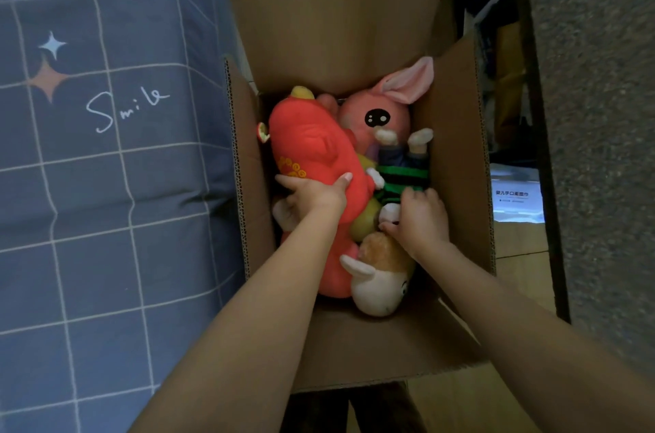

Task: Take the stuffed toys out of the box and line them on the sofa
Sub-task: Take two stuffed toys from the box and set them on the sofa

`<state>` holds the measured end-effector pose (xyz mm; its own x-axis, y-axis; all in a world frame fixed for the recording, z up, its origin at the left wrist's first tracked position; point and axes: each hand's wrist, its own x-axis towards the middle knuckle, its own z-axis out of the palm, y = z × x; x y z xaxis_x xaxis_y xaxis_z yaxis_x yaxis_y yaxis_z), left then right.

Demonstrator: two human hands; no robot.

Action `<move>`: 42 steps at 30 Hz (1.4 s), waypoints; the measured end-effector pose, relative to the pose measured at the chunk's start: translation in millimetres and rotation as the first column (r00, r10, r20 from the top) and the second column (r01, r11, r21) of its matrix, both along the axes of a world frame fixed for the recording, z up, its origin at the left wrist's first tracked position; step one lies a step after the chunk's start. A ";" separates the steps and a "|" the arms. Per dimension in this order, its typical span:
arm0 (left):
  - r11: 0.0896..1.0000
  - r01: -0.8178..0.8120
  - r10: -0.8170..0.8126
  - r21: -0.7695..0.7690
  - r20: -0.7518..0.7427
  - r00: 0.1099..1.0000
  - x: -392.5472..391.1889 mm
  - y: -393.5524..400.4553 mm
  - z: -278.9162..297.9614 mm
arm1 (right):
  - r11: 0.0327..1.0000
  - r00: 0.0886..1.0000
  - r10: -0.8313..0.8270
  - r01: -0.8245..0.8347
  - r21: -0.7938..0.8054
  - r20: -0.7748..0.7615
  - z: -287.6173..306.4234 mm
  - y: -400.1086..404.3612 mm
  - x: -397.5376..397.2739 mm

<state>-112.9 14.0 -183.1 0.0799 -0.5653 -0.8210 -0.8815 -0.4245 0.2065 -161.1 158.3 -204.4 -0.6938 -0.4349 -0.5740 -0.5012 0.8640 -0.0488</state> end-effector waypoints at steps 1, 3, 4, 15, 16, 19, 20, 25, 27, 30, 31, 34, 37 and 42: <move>1.000 -0.001 0.001 -0.003 -0.005 1.000 -0.4 0.4 -0.8 | 1.000 1.000 -0.023 0.023 -0.018 0.014 0.0 -0.2 -1.4; 1.000 0.002 -0.003 -0.016 -0.019 1.000 0.8 0.7 -1.3 | 0.993 0.993 -0.091 0.096 -0.068 0.074 0.2 0.0 -6.3; 1.000 0.007 -0.007 -0.024 -0.026 1.000 2.2 0.8 -1.1 | 0.985 0.985 -0.130 0.142 -0.100 0.117 0.7 0.5 -8.9; 0.954 0.203 -0.236 -0.223 -0.134 0.963 10.5 3.2 67.7 | 0.760 0.823 -0.385 0.539 -0.363 0.417 94.1 7.0 -18.5; 0.952 0.200 -0.238 -0.232 -0.147 0.960 12.4 2.7 81.4 | 0.719 0.797 -0.403 0.580 -0.383 0.451 108.1 9.3 -16.6; 0.946 0.180 -0.241 -0.270 -0.213 0.947 24.4 0.9 145.4 | 0.581 0.691 -0.428 0.705 -0.408 0.583 174.0 9.3 -13.1; 0.943 0.164 -0.237 -0.289 -0.240 0.941 31.0 -0.2 166.6 | 0.554 0.662 -0.424 0.729 -0.401 0.618 196.8 8.0 -12.4; 0.918 -0.034 -0.117 -0.394 -0.353 0.928 90.1 -17.4 290.9 | 0.572 0.586 -0.293 0.741 -0.353 0.755 320.8 -18.6 8.5; 0.884 -0.107 -0.083 -0.456 -0.377 0.923 119.8 -26.5 331.0 | 0.571 0.516 -0.236 0.760 -0.312 0.823 360.1 -36.4 23.2; 0.819 -0.215 -0.013 -0.532 -0.392 0.920 175.0 -38.3 394.0 | 0.594 0.442 -0.112 0.748 -0.297 0.890 418.4 -68.0 56.7; 0.782 -0.272 0.024 -0.561 -0.409 0.912 202.9 -42.7 421.6 | 0.606 0.421 -0.060 0.735 -0.302 0.905 440.6 -82.0 74.7; 0.702 -0.367 0.105 -0.611 -0.421 0.901 271.1 -47.1 476.3 | 0.641 0.341 0.073 0.704 -0.306 0.937 485.6 -114.3 122.9; 0.589 -0.454 0.173 -0.669 -0.444 0.879 348.0 -48.7 523.1 | 0.694 0.235 0.172 0.660 -0.287 0.957 527.8 -151.6 181.6; 0.349 -0.602 0.329 -0.718 -0.507 0.797 482.0 -38.6 592.2 | 0.794 0.061 0.305 0.534 -0.289 0.950 586.4 -205.7 315.0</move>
<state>369.1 -24.6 409.1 0.4525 -0.8914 -0.0254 -0.4591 -0.2572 0.8503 154.0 -47.4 382.0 0.2097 -0.8587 -0.4677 0.4722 0.5078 -0.7205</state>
